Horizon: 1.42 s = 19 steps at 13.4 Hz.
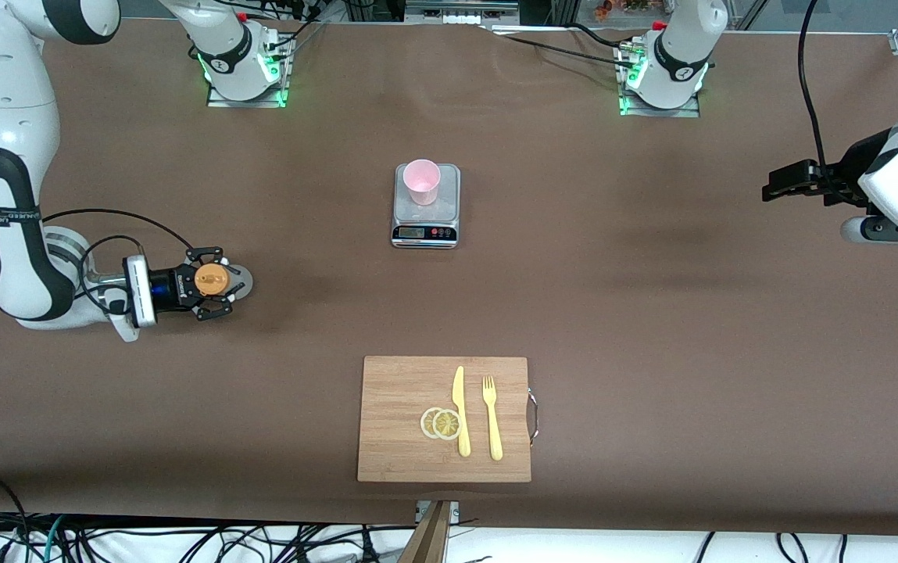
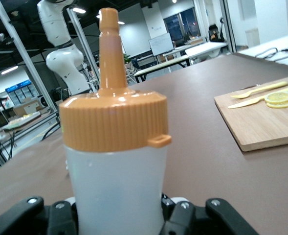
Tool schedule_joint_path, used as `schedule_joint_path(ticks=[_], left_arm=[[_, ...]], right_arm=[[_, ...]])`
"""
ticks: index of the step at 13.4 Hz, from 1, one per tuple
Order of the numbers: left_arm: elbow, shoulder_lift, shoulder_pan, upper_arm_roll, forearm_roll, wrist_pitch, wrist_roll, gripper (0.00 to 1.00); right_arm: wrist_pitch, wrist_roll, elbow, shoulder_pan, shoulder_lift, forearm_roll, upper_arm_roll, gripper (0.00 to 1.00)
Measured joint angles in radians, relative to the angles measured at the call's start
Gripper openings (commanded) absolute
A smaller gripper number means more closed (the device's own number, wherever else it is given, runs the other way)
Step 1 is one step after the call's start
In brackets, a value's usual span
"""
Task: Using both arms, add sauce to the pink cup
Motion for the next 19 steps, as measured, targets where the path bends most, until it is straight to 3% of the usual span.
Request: schedule_joint_path(ticks=[6,7,8,11,19], left_arm=[[0.0,0.0,0.0,0.0,0.0,0.0,0.0,1.0],[0.0,0.0,0.0,0.0,0.0,0.0,0.0,1.0],[0.0,0.0,0.0,-0.001,0.0,0.0,0.0,1.0],[0.0,0.0,0.0,-0.002,0.0,0.0,0.0,1.0],[0.0,0.0,0.0,-0.002,0.0,0.0,0.0,1.0]], right_arm=[[-0.007,-0.225,-0.009,0.0,0.055,-0.052,-0.024,0.0],[-0.007,-0.236,-0.013,0.0,0.062,-0.054,-0.031,0.33],[-0.007,-0.243,-0.016,0.0,0.07,-0.055,-0.037,0.99],[-0.021,-0.249,-0.016,-0.001,0.075,-0.064,-0.04,1.0],[-0.011,-0.173,0.031,-0.001,0.022,-0.277,-0.102,1.0]])
